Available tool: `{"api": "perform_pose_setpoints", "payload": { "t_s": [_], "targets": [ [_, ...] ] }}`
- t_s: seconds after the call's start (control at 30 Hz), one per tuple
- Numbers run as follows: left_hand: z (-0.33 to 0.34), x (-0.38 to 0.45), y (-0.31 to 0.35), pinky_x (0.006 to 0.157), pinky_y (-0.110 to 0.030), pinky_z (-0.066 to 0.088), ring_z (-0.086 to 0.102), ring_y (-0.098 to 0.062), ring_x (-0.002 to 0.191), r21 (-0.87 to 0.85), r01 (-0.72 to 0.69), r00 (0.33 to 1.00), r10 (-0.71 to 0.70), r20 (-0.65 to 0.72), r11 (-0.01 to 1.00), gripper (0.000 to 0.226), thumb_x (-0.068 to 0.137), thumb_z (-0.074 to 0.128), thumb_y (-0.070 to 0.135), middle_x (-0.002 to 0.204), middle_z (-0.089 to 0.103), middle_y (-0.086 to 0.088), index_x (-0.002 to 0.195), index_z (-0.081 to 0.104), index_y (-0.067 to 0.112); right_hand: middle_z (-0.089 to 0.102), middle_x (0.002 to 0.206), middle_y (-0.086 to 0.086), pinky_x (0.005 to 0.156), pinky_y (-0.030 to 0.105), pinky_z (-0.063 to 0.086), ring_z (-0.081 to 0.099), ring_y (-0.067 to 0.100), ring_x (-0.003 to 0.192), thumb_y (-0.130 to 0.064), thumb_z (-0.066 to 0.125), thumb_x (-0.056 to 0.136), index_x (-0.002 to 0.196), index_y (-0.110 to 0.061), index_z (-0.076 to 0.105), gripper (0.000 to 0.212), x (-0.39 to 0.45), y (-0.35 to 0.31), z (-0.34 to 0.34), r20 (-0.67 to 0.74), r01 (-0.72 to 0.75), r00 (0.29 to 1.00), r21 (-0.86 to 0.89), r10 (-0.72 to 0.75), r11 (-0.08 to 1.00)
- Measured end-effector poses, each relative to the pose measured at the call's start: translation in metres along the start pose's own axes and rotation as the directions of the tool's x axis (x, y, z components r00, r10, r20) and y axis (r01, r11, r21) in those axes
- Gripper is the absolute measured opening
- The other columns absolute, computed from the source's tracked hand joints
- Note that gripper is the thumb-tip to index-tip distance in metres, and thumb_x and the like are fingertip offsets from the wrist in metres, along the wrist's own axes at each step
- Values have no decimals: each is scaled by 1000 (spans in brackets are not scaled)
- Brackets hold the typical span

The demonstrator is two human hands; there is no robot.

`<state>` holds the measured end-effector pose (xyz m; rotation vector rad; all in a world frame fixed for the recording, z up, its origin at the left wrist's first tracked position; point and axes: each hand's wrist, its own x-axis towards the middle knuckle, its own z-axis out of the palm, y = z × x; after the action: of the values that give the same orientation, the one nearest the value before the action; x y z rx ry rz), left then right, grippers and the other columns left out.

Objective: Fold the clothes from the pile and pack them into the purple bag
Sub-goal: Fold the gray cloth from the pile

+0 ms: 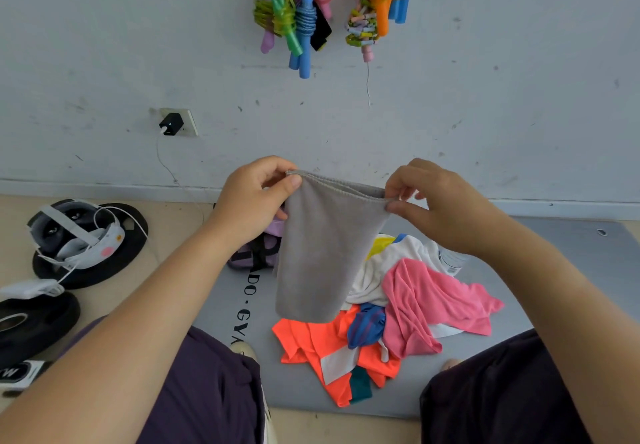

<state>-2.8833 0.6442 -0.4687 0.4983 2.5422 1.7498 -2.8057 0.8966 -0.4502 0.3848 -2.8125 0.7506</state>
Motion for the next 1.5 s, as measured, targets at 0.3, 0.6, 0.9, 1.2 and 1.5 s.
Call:
{"api": "perform_pose_setpoints", "payload": {
  "t_s": [0.3, 0.6, 0.9, 1.2, 1.5],
  "targets": [
    [9, 1, -8, 63, -33, 59, 69, -28, 72, 96, 21, 992, -33, 118, 995, 19, 97, 58, 17, 88, 72, 7, 86, 61, 31, 57, 69, 0, 66, 27, 45, 48, 11, 61, -15, 79, 77, 80, -19, 55, 24, 4, 8, 2, -135, -194, 958, 344, 253, 919],
    [23, -1, -4, 96, -56, 49, 66, -32, 99, -100, 191, 972, -173, 162, 977, 17, 94, 52, 41, 99, 66, -6, 83, 59, 30, 54, 72, -7, 68, 20, 39, 47, 3, 66, -22, 64, 91, 82, -15, 59, 12, 1, 1, -1, -30, -211, 972, 305, 231, 929],
    [23, -1, 6, 77, -34, 54, 68, -21, 95, -507, 287, 947, -161, 278, 813, 38, 80, 71, 55, 102, 74, -5, 99, 75, 22, 46, 66, -10, 62, 34, 42, 44, 9, 61, -41, 57, 95, 84, -23, 50, 22, 4, -2, 4, -198, -197, 920, 513, 339, 835],
    [28, -6, -5, 76, -23, 57, 72, -14, 93, -466, 273, 929, -104, 356, 842, 28, 68, 75, 19, 102, 76, -2, 96, 76, 15, 71, 115, 9, 89, 32, 55, 66, 20, 109, -55, 58, 84, 114, -5, 66, 59, 5, 5, 9, 208, -281, 954, 875, 217, 394],
    [24, -2, -2, 82, -29, 57, 71, -16, 99, -466, 239, 959, -132, 251, 852, 34, 74, 72, 31, 106, 75, -3, 105, 71, 16, 73, 104, 8, 74, 30, 57, 70, 18, 90, -22, 59, 96, 118, -21, 66, 23, 3, 3, 13, 126, -276, 933, 851, 337, 446]
  ]
}}
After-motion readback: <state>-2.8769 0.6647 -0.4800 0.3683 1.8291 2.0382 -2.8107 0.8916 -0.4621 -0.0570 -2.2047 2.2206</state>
